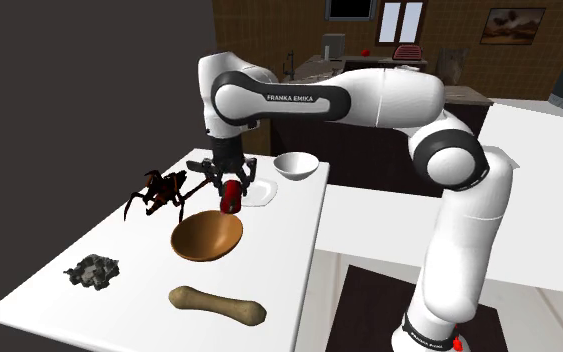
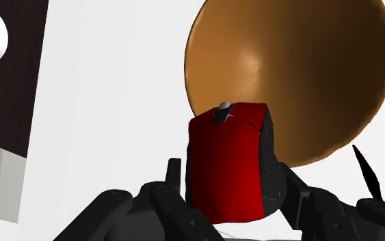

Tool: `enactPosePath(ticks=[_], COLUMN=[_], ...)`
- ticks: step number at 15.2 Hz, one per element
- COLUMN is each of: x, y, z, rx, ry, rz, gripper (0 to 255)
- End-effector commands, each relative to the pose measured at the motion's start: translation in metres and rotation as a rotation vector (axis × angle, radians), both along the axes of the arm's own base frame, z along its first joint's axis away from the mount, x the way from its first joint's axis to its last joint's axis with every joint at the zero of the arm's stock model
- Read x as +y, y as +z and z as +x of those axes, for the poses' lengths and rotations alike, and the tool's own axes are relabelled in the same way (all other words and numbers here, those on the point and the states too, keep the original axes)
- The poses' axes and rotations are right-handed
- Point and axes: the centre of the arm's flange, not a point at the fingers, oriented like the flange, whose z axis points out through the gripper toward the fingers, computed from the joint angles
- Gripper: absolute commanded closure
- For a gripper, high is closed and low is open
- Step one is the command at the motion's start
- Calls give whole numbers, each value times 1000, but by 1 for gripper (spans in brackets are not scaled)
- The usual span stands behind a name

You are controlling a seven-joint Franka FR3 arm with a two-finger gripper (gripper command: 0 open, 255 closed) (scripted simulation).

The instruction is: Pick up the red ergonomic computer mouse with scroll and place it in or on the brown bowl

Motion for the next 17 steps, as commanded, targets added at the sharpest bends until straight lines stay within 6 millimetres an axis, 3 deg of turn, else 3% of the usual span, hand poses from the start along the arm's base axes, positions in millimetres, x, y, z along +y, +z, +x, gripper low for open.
enactPosePath(ticks=[1, 5, 17], x=[25, 77, 77], y=[-2, -3, -65], z=[10, 30, 30], rx=[-1, -1, -1], ry=[-1, -1, -1], rz=[0, 0, 0], gripper=[255, 255, 255])
